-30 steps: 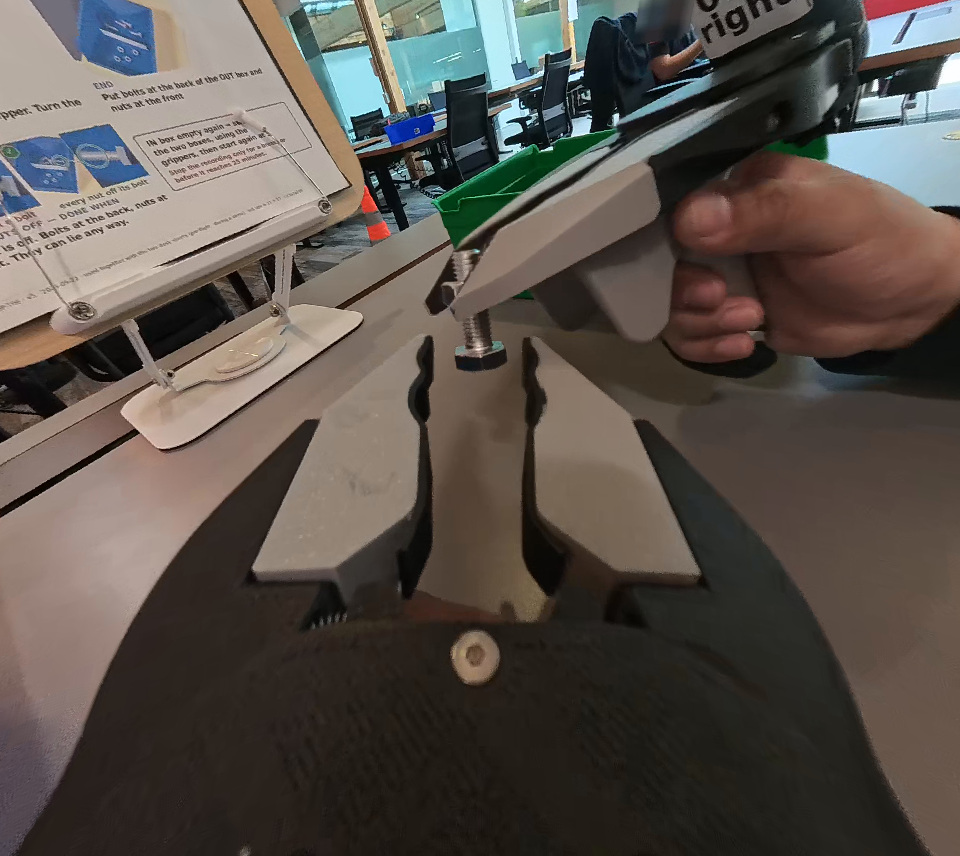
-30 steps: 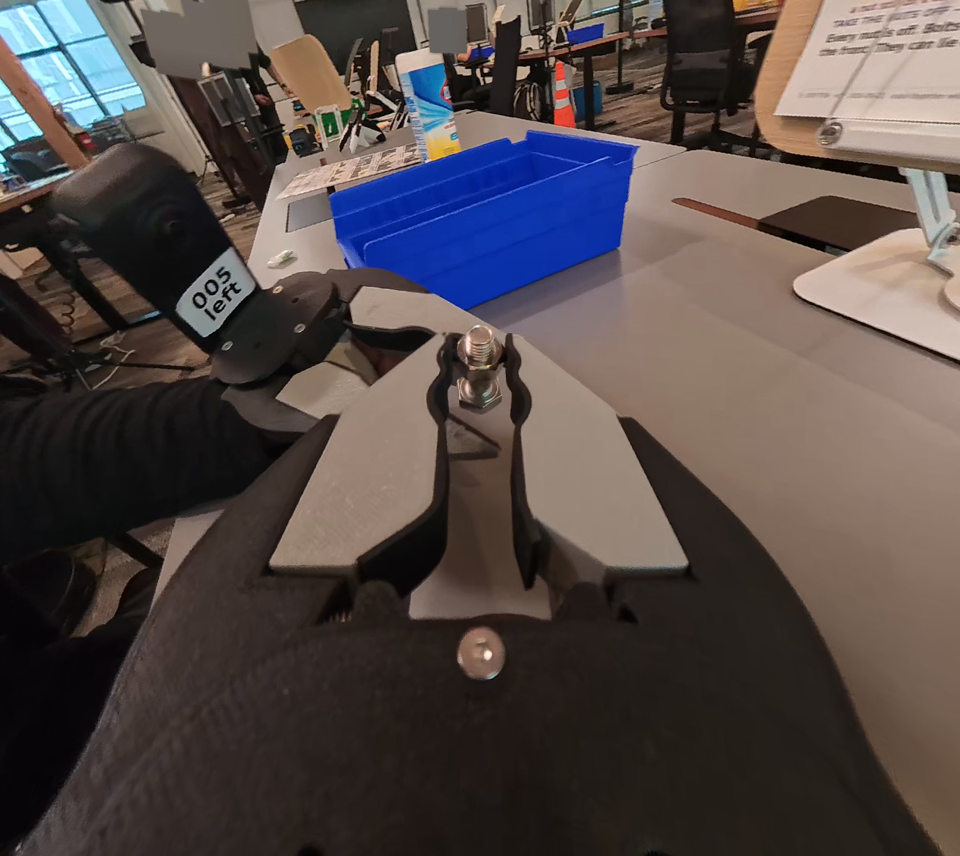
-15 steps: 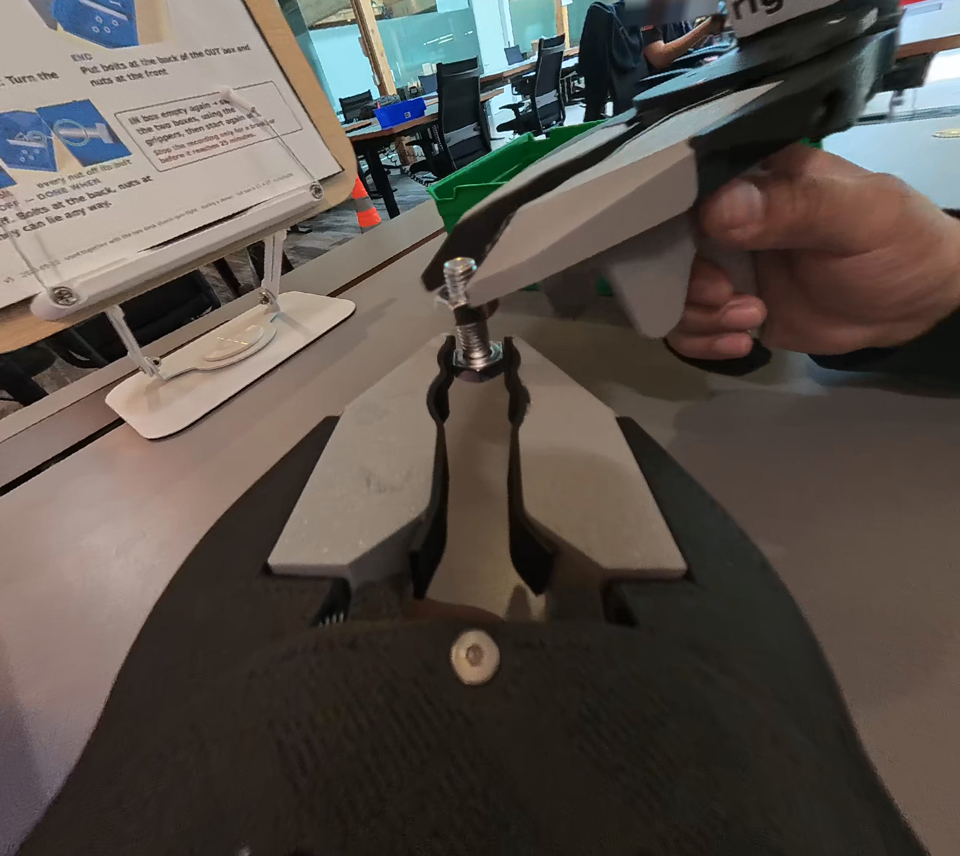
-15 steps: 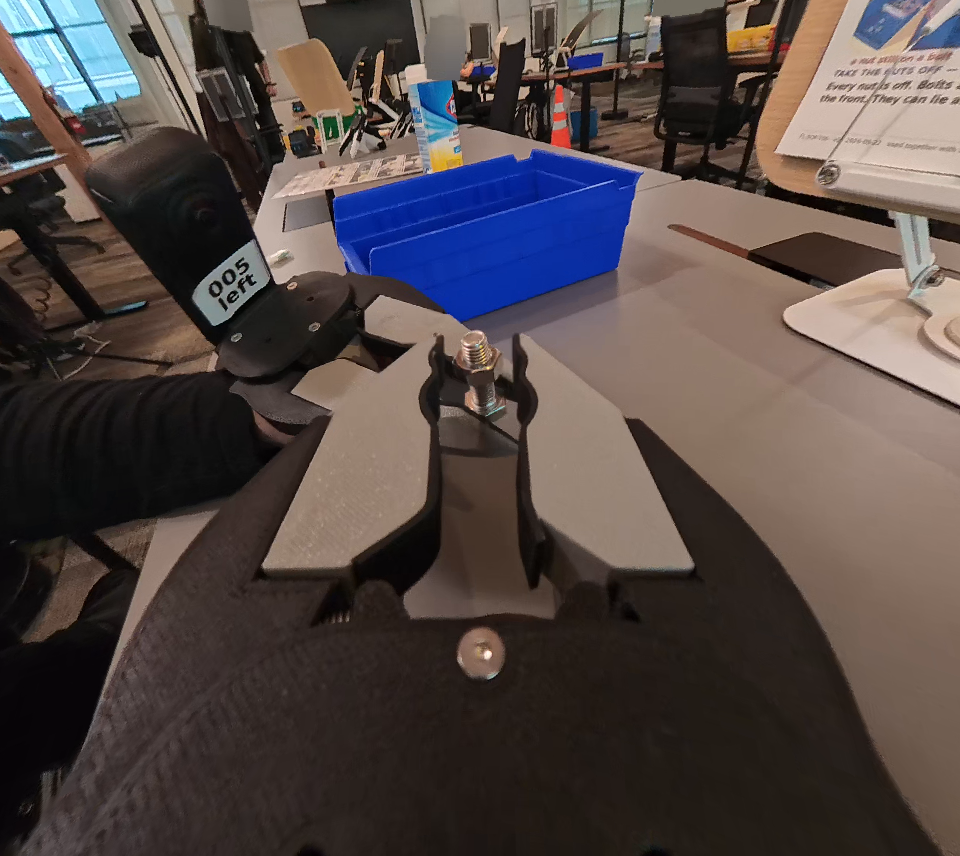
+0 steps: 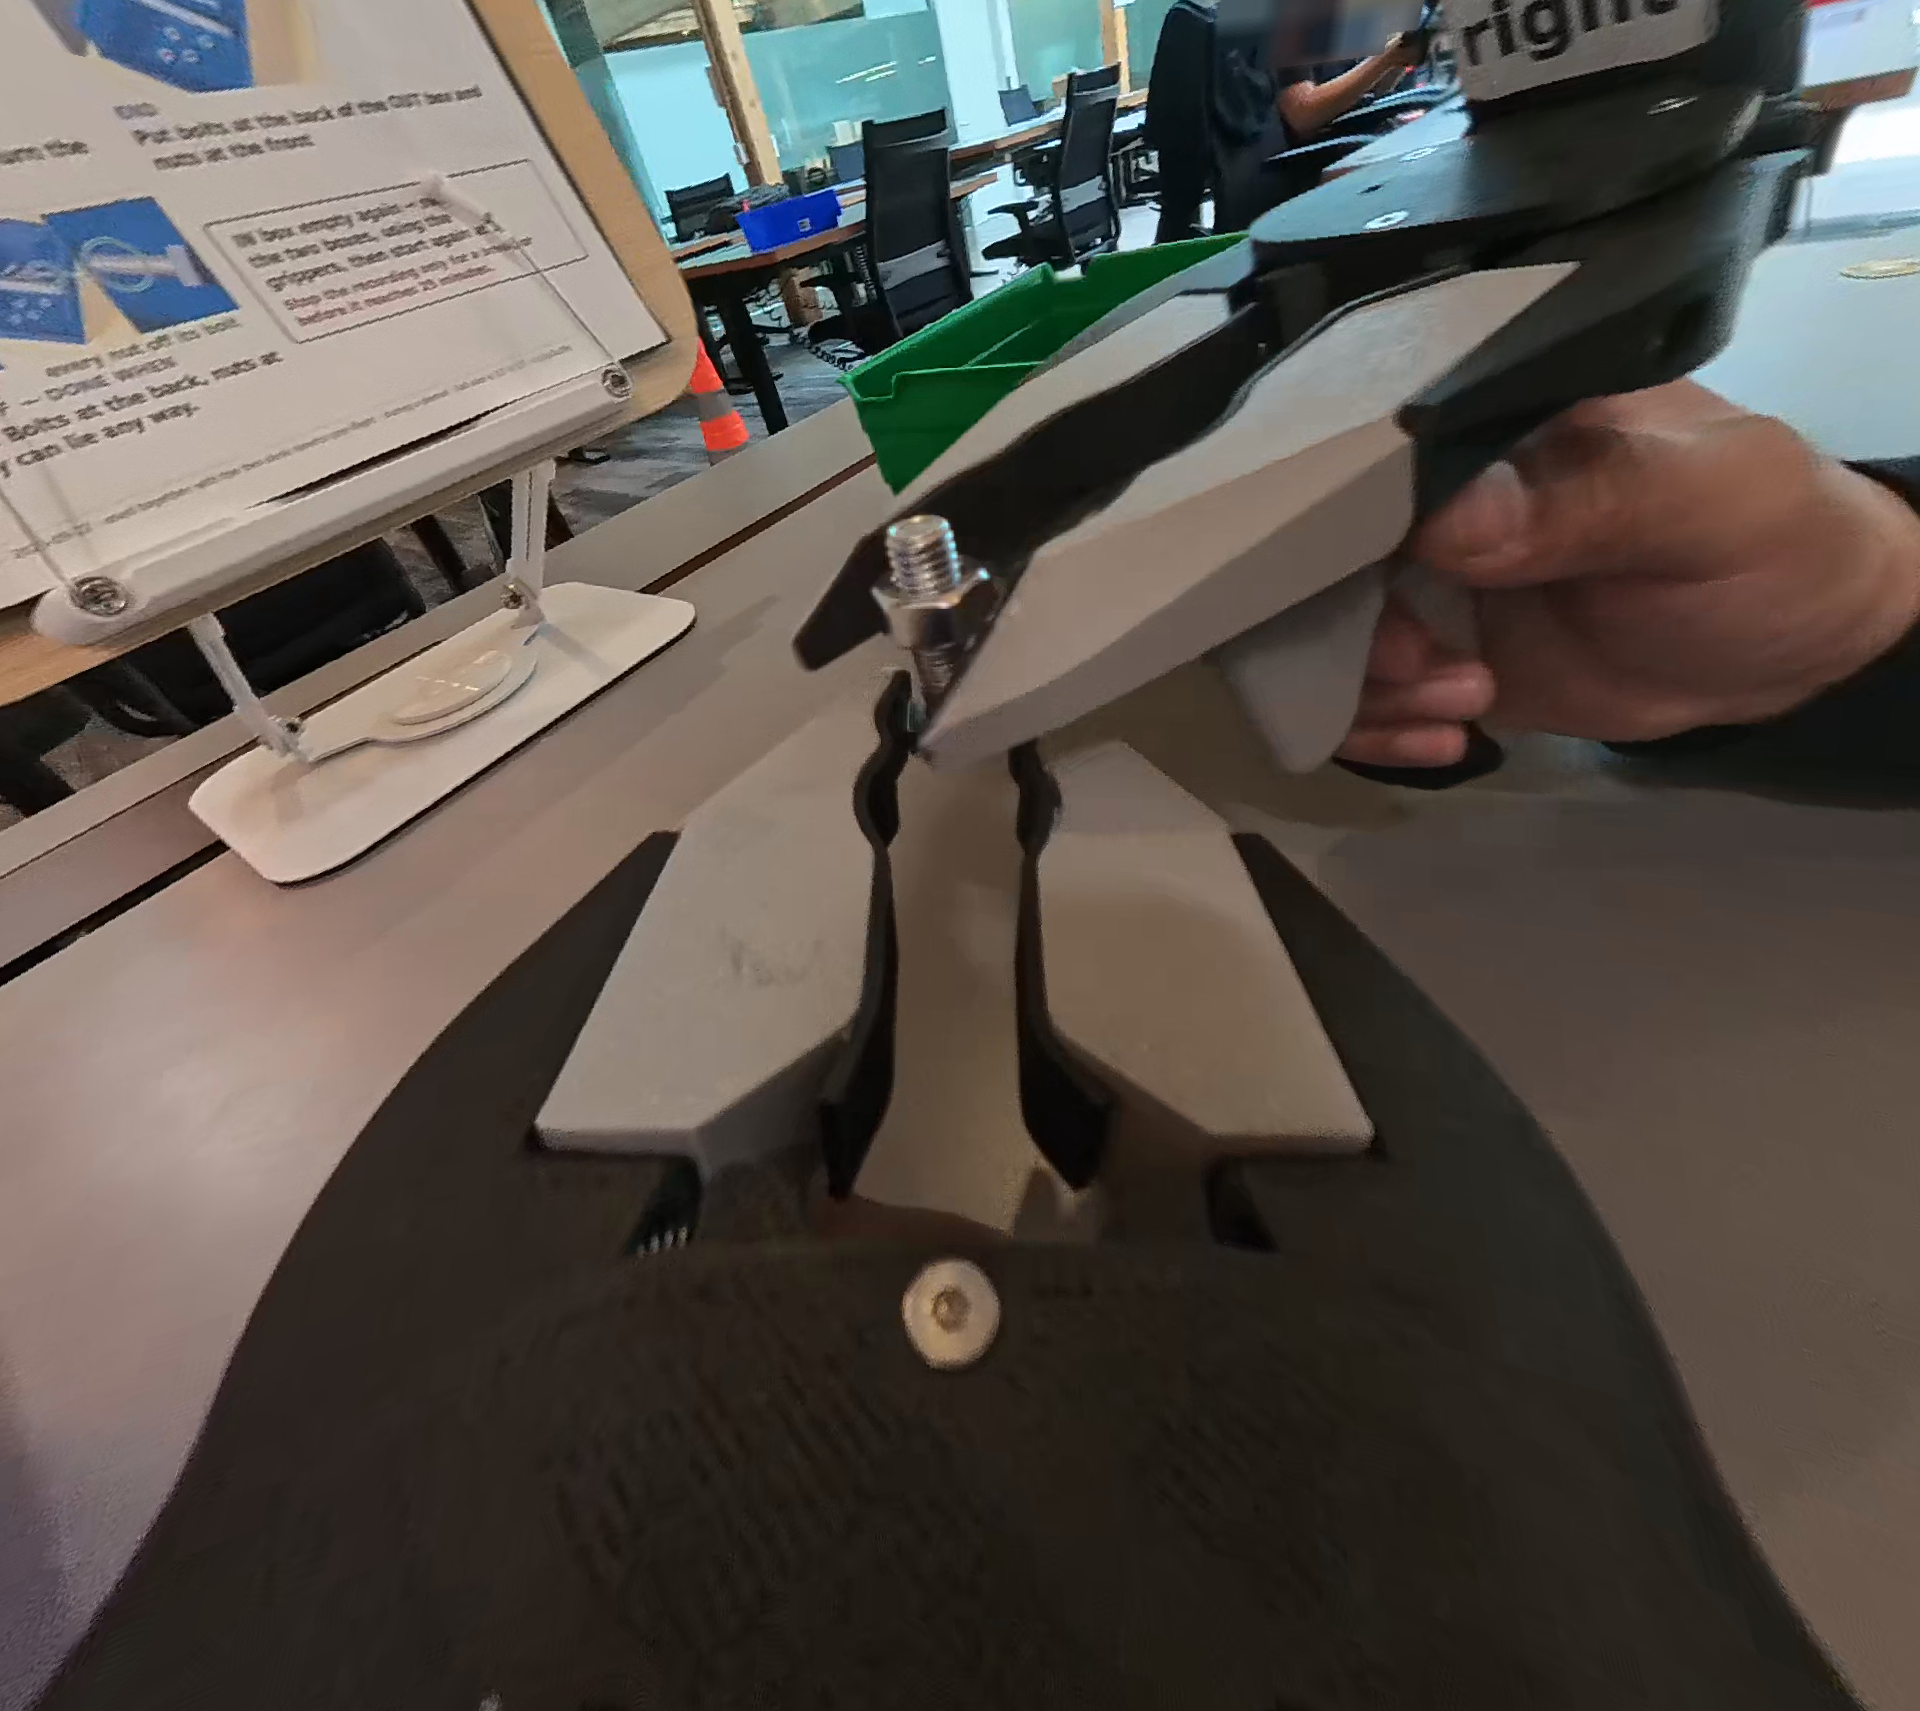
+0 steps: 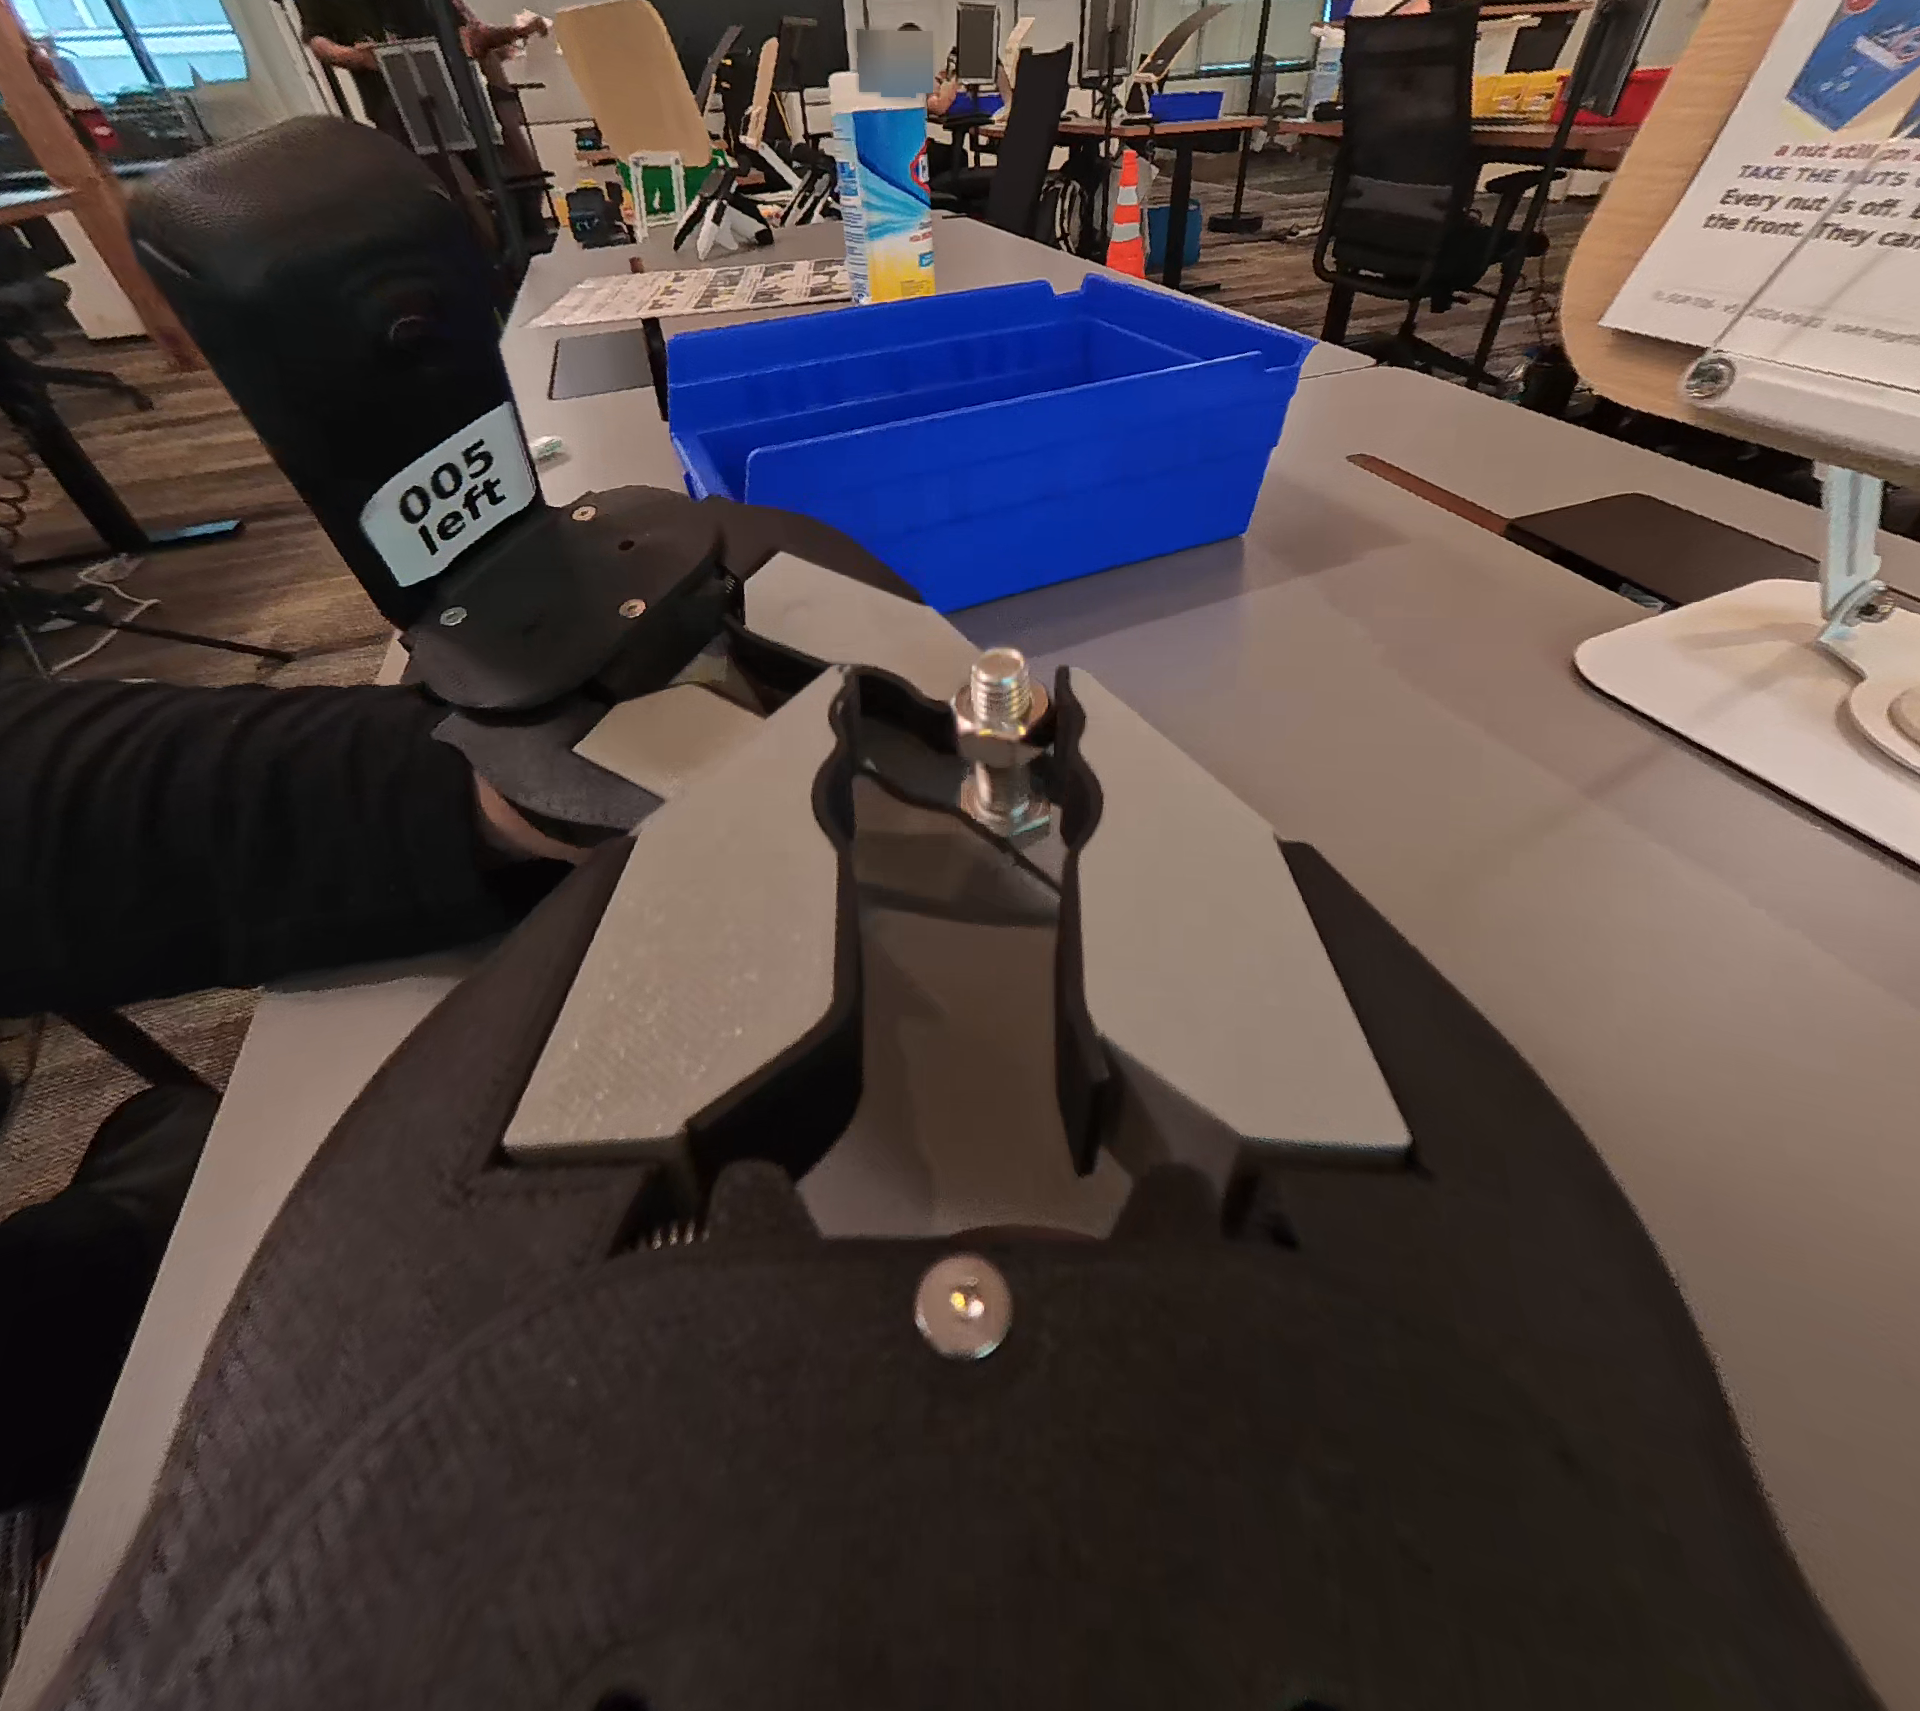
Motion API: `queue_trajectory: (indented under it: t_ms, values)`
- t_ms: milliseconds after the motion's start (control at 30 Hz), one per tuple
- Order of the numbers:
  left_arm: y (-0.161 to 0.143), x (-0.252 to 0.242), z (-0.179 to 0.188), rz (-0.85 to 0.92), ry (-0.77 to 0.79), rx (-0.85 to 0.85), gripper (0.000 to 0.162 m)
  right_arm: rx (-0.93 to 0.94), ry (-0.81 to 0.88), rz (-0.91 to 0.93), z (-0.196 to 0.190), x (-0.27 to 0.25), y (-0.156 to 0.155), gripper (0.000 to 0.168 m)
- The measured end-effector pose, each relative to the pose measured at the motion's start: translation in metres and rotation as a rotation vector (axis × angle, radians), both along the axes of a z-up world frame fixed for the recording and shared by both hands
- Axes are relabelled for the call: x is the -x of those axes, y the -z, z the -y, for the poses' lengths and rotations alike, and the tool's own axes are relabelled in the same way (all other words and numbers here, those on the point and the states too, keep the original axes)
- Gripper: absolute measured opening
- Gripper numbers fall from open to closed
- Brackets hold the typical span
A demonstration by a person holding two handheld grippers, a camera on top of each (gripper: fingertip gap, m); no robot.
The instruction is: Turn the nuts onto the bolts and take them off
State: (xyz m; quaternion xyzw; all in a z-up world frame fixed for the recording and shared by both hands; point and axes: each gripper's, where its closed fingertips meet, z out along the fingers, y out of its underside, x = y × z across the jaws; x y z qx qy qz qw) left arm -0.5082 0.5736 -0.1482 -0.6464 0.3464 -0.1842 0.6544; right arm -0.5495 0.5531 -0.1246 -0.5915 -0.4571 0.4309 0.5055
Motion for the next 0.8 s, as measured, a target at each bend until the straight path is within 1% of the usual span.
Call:
queue_trajectory:
  t_ms: [133,267,367,433,533,600,800]
  values:
    - [0.002,0.002,-0.003,-0.014,-0.03,-0.005,0.016,-0.029,0.029,0.013,-0.003,0.0,0.001,0.034]
    - [-0.001,0.02,-0.015,0.048,-0.102,0.036,0.016,-0.033,0.065,0.005,-0.008,-0.005,-0.002,0.033]
    - [-0.003,0.017,-0.012,0.06,-0.076,0.035,0.016,-0.016,0.038,-0.002,-0.004,-0.002,-0.001,0.034]
    - [-0.002,0.007,-0.005,0.037,-0.026,0.024,0.016,-0.016,0.021,-0.011,0.0,0.002,-0.001,0.039]
    - [0.001,-0.004,0.002,0.0,0.017,0.007,0.016,-0.005,0.005,-0.011,0.003,0.007,0.0,0.04]
    - [0.002,-0.001,-0.001,-0.01,-0.009,-0.001,0.016,-0.012,0.022,-0.005,0.001,0.006,0.0,0.04]
    - [-0.003,0.015,-0.011,0.06,-0.064,0.036,0.016,0.009,0.072,-0.046,-0.009,-0.006,-0.007,0.039]
